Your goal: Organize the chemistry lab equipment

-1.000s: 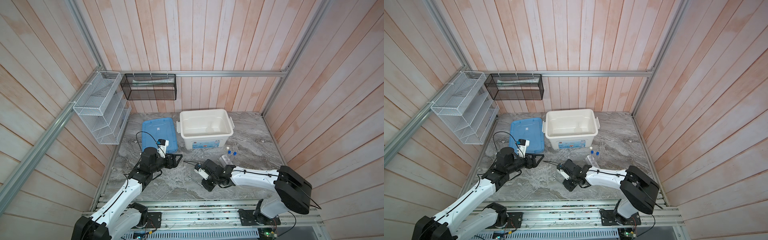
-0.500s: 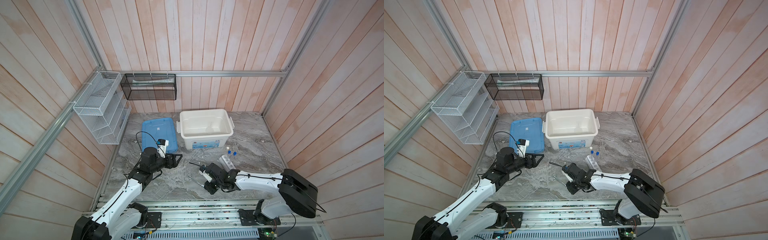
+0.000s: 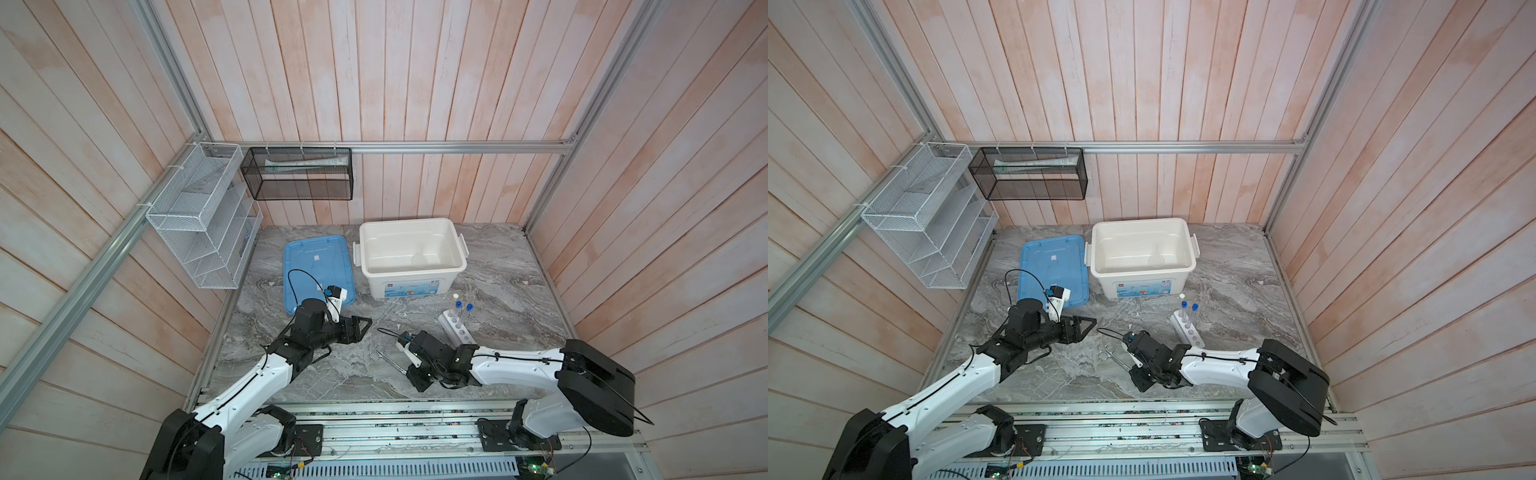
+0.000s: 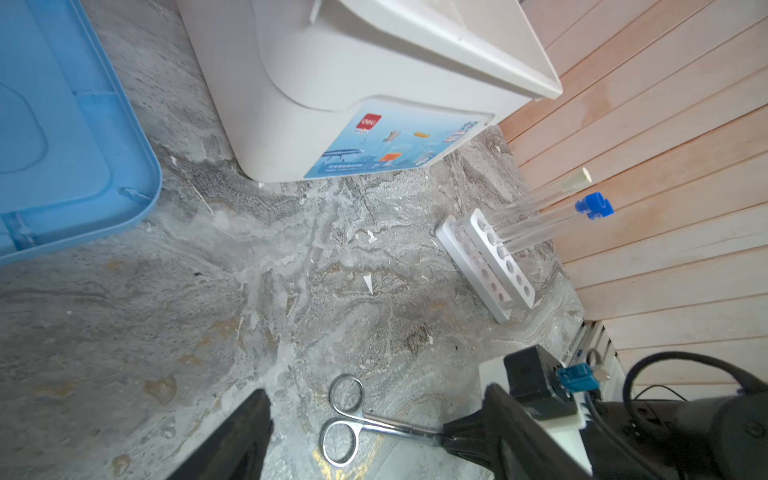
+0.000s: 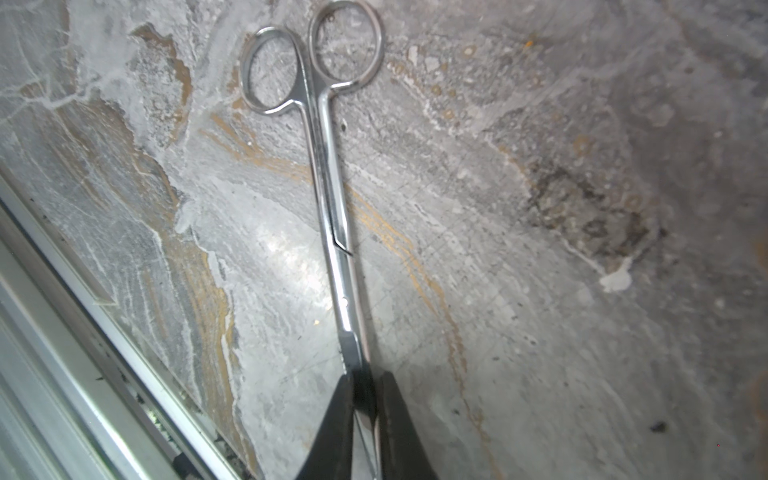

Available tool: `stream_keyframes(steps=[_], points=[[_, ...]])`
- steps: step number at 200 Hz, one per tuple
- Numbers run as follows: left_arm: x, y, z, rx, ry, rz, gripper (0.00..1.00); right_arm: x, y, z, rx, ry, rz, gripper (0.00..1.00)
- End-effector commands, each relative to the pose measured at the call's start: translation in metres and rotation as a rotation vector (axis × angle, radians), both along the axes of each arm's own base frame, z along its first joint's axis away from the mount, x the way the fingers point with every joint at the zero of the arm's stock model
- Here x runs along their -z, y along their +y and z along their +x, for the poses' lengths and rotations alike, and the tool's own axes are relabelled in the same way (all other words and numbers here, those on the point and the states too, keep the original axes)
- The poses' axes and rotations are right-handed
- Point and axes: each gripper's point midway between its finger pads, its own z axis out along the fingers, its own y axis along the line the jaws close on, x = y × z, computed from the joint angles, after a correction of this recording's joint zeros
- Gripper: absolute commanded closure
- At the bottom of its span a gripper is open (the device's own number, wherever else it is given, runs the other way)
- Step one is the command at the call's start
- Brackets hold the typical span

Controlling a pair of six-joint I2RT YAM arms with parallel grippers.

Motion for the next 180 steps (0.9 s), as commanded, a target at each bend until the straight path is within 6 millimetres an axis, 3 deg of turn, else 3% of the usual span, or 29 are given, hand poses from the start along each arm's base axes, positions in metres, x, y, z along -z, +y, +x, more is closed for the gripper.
stream_keyframes(steps=[1,88,180], points=[[0.005,-0.002,0.001,-0.009,-0.002,0.011,0.18,0.012,-0.013,-0.006,0.014,0.007,-0.071,0.88],[0.024,-0.008,-0.002,-0.006,0.055,0.058,0.19,-0.003,-0.012,0.005,0.039,-0.095,-0.104,0.94],[0.046,-0.039,-0.006,-0.004,0.205,0.119,0.20,-0.009,-0.011,0.012,0.060,-0.166,-0.130,0.95]])
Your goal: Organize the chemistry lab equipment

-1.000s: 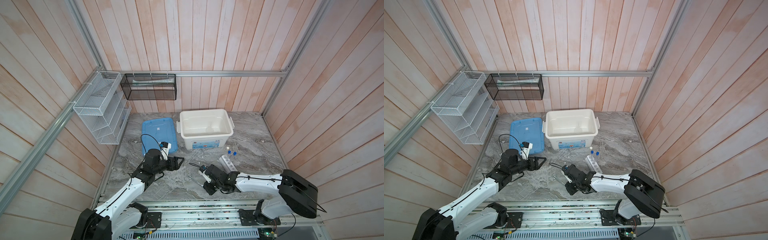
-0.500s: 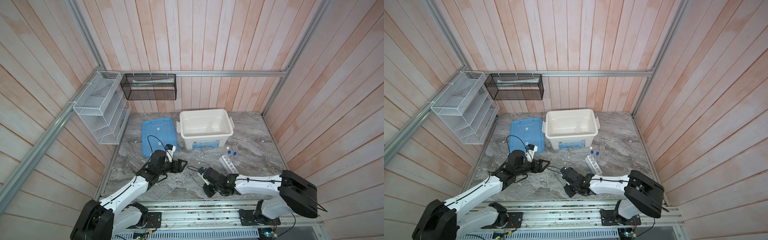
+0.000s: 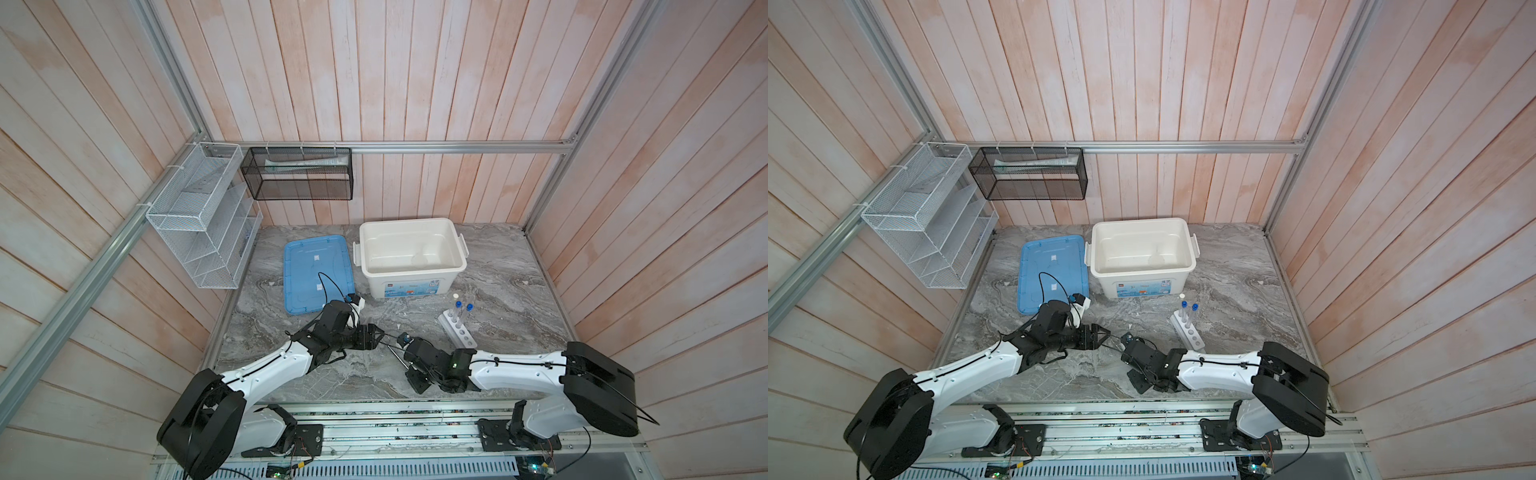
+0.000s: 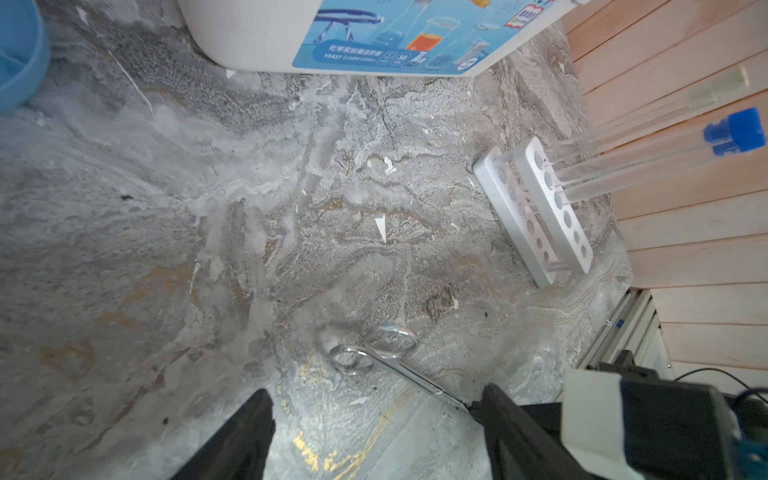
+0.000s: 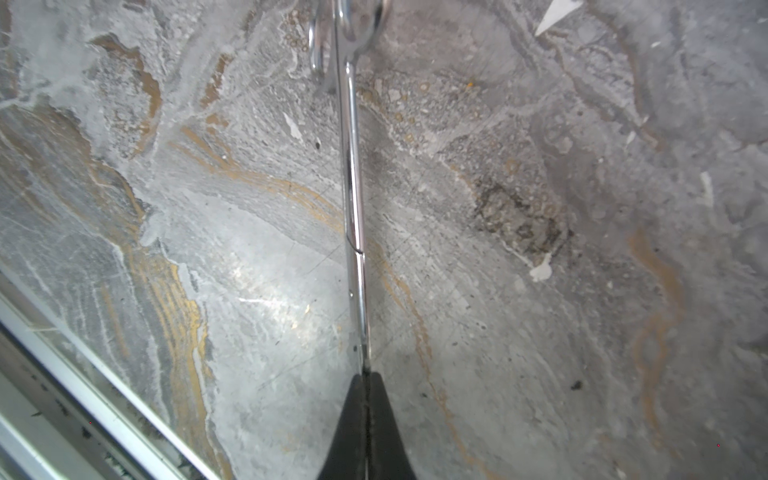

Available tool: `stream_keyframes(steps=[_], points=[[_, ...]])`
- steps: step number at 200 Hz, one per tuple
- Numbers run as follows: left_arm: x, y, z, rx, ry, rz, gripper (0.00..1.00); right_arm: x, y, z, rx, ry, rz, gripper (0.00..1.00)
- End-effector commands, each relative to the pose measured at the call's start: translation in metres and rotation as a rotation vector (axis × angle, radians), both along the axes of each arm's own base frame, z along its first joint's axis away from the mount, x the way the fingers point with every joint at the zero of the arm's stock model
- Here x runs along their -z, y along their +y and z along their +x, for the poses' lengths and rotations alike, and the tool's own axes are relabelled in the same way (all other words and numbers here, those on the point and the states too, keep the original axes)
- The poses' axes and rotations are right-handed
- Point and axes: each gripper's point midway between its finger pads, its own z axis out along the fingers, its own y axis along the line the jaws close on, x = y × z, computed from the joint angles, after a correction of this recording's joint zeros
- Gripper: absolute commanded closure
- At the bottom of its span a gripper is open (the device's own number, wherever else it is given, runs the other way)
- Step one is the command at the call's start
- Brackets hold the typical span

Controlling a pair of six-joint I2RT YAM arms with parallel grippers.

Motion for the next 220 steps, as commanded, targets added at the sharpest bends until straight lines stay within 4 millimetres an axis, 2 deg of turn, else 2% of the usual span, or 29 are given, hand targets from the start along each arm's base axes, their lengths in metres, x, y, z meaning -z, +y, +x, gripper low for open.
stream_keyframes(steps=[1,74,100,147,187,220], points=[[-0.001,-0.005,0.005,-0.036,0.031,0.004,0.20,-0.001,-0.005,0.003,0.023,-0.021,-0.037,0.95],[0.025,-0.012,0.002,-0.105,0.222,0.071,0.20,-0.002,-0.002,0.005,0.026,-0.038,-0.035,0.95],[0.019,-0.010,0.005,-0.118,0.189,0.073,0.20,-0.007,-0.001,0.004,0.036,-0.029,-0.018,0.92],[0.018,-0.011,0.006,-0.103,0.175,0.070,0.20,-0.016,0.007,-0.008,0.014,0.025,0.068,0.79],[0.014,-0.011,0.007,-0.106,0.160,0.060,0.20,0.002,0.000,-0.011,0.022,0.049,0.031,0.79],[0.011,-0.012,0.008,-0.102,0.150,0.056,0.20,-0.003,-0.002,-0.006,0.041,0.023,0.021,0.79]])
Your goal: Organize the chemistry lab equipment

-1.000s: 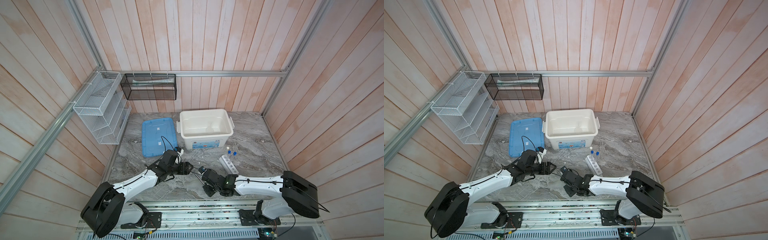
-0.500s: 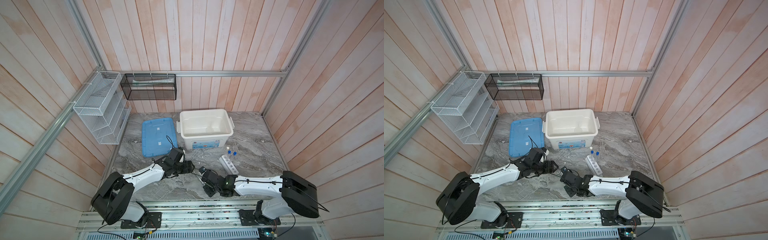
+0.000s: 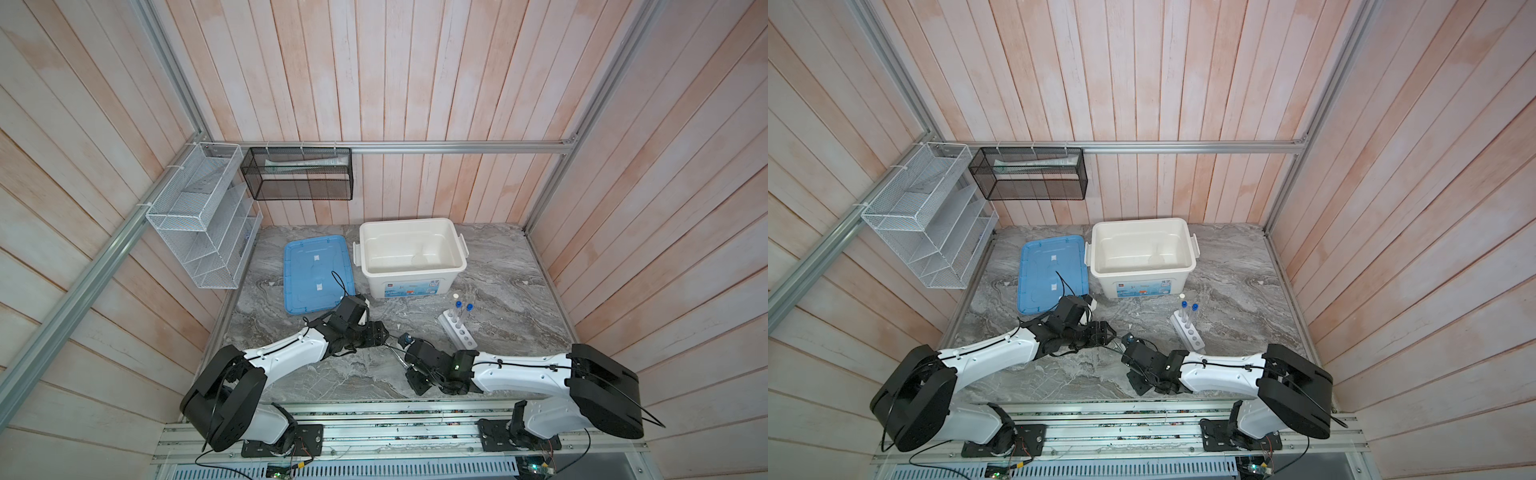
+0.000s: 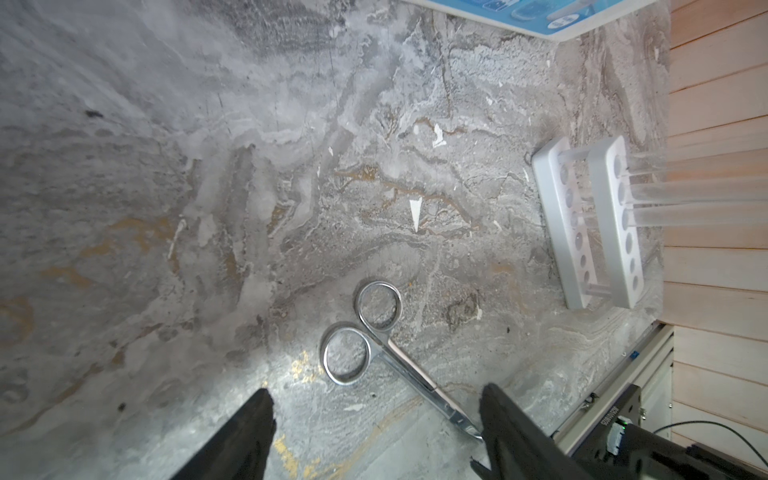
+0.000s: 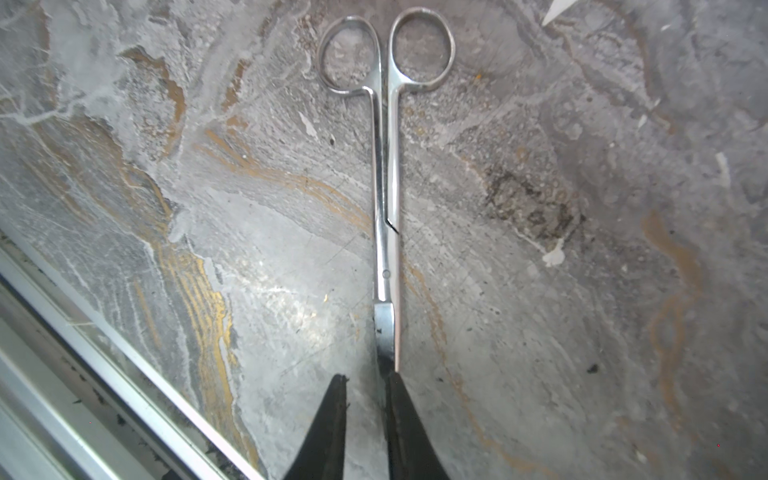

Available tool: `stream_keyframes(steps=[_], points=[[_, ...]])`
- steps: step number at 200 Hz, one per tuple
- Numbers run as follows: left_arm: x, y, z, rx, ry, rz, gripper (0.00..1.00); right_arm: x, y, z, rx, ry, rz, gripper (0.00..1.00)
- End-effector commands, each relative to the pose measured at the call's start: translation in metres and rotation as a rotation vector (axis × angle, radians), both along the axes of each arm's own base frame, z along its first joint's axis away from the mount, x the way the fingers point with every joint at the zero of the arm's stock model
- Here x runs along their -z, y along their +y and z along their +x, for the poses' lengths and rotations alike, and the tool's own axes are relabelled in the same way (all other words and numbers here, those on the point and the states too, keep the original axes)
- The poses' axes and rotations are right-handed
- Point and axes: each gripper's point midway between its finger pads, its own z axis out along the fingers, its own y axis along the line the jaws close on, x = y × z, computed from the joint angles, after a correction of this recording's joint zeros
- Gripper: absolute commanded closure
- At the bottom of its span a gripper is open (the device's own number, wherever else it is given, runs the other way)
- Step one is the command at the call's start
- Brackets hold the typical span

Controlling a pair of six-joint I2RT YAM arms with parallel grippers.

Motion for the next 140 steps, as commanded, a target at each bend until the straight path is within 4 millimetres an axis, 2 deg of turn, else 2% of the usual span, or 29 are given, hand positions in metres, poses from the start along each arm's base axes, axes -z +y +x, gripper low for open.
stream_keyframes(steps=[1,90,140], points=[[-0.011,-0.001,0.005,-0.004,-0.038,-0.007,0.20,0.000,-0.004,0.002,0.019,-0.009,-0.015,0.79],[-0.015,-0.007,0.008,0.014,-0.046,-0.024,0.20,0.014,-0.019,-0.001,0.058,0.001,-0.024,0.82],[-0.014,-0.009,0.009,0.019,-0.045,-0.027,0.20,0.022,-0.020,-0.004,0.058,0.013,-0.019,0.89]])
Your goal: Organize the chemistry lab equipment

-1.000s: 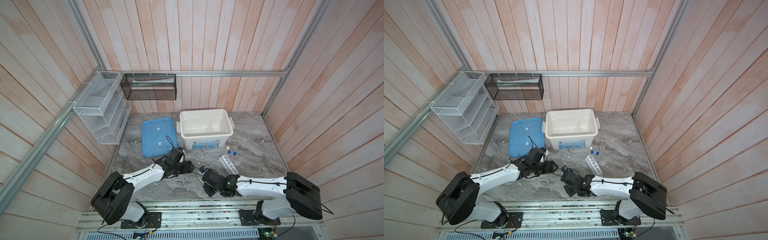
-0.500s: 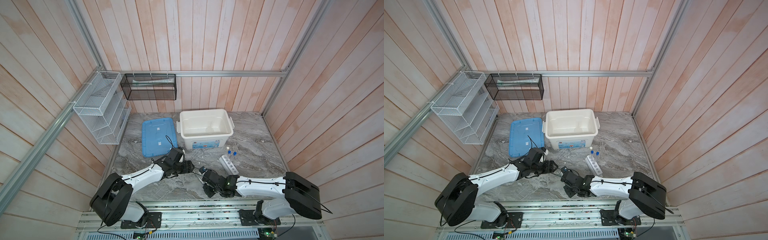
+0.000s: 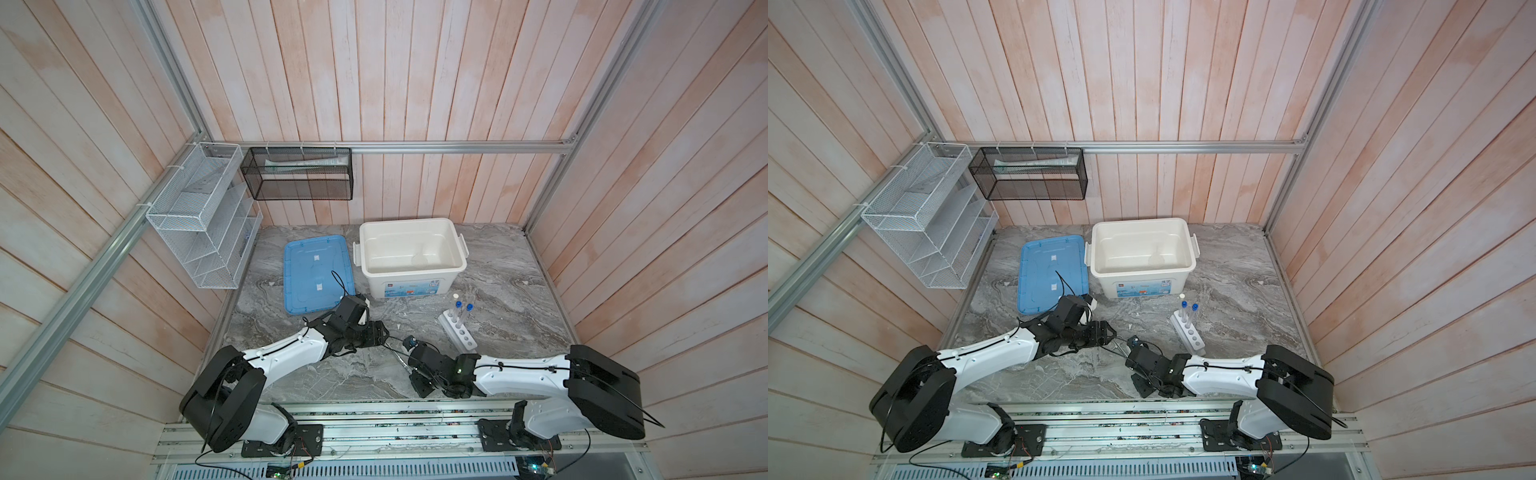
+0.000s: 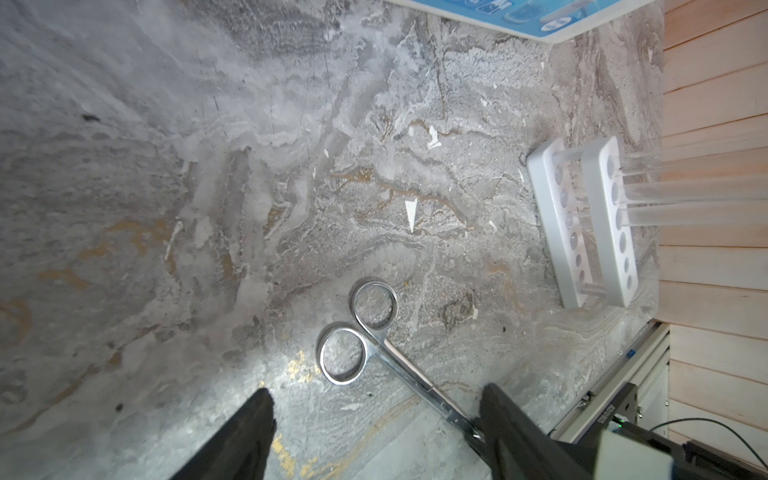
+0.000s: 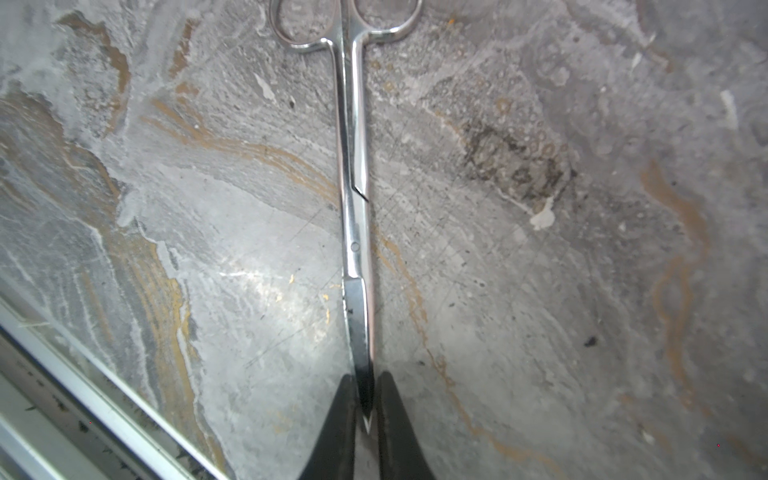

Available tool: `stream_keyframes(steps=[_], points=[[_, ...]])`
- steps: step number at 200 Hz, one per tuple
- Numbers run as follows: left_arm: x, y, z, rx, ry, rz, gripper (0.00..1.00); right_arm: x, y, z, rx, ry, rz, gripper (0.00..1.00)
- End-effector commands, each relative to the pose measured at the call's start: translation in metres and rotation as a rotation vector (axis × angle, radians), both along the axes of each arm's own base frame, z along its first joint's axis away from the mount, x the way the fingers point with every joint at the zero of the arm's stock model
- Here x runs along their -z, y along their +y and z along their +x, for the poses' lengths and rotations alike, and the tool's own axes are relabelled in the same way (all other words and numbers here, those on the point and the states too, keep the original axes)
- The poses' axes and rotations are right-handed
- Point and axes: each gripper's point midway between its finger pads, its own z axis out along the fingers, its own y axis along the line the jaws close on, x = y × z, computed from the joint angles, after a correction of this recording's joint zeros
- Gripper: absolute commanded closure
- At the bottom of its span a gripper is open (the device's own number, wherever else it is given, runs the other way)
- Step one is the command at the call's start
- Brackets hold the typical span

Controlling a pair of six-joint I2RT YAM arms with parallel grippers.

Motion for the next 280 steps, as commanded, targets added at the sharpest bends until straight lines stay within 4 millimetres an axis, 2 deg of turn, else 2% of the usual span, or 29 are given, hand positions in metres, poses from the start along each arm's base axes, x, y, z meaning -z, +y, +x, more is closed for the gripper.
stream_keyframes(steps=[1,53,130,169,228,280], points=[[-0.013,-0.008,0.009,0.015,-0.043,-0.022,0.20,0.009,-0.008,-0.002,0.016,0.010,-0.018,0.89],[-0.011,-0.010,0.011,0.021,-0.044,-0.020,0.20,0.008,-0.009,-0.002,0.015,0.005,-0.018,0.95],[-0.005,-0.015,0.016,0.008,-0.005,-0.020,0.20,0.009,-0.008,0.000,0.013,-0.006,-0.038,0.96],[0.003,-0.017,0.020,-0.032,0.043,-0.012,0.20,0.011,-0.007,0.000,0.004,-0.013,-0.062,0.96],[0.024,-0.016,0.015,-0.066,0.175,0.049,0.20,0.012,-0.004,0.002,0.000,-0.029,-0.084,0.96],[0.033,-0.016,0.017,-0.080,0.232,0.097,0.20,0.013,-0.003,0.002,-0.009,-0.043,-0.113,0.96]])
